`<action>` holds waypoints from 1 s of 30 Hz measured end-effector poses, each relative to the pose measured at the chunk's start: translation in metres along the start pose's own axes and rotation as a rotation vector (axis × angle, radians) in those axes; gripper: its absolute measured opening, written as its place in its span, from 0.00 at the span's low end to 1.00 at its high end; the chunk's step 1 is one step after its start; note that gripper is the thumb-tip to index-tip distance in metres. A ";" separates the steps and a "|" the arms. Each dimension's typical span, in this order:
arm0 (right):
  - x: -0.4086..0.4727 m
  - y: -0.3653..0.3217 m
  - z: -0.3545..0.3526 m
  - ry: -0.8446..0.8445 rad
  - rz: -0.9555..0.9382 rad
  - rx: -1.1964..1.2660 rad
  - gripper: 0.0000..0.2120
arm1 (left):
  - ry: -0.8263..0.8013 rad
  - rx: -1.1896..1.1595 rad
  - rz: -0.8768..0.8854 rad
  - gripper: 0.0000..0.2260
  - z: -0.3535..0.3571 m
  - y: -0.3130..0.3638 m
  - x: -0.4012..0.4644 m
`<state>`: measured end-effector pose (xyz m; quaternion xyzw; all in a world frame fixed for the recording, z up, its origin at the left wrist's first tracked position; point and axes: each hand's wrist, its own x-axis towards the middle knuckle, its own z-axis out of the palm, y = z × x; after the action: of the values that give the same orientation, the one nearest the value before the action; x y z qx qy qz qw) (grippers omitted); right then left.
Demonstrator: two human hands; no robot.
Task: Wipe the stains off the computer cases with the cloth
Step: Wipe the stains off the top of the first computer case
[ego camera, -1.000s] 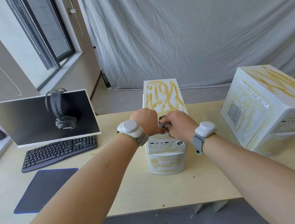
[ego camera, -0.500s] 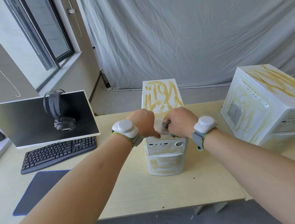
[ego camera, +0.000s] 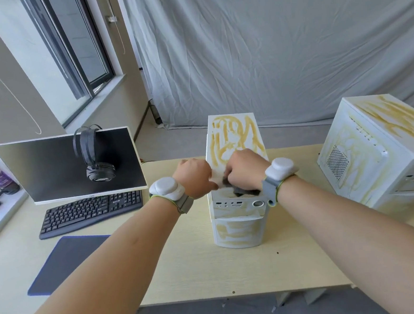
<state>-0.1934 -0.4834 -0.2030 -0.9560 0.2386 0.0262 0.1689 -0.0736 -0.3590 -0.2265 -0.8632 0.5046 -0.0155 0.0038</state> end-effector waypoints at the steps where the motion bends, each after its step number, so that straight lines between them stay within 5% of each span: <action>1: 0.002 0.007 -0.006 0.006 0.024 0.008 0.16 | 0.008 0.021 0.002 0.19 0.003 0.002 -0.001; 9: -0.004 -0.004 0.024 0.055 -0.108 0.054 0.16 | -0.058 0.074 -0.043 0.20 -0.006 0.006 0.002; 13: -0.011 0.019 -0.004 0.022 0.011 -0.098 0.12 | -0.055 0.191 -0.082 0.10 -0.016 0.025 0.000; 20: -0.037 0.034 -0.020 0.035 0.136 -0.193 0.13 | -0.035 0.206 -0.087 0.27 -0.018 0.064 -0.002; 30: -0.044 0.054 -0.014 0.106 0.140 -0.074 0.11 | -0.082 0.188 -0.040 0.25 -0.020 0.069 0.006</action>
<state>-0.2575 -0.5131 -0.2002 -0.9426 0.3121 -0.0037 0.1185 -0.1318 -0.3980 -0.2078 -0.8687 0.4832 -0.0275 0.1053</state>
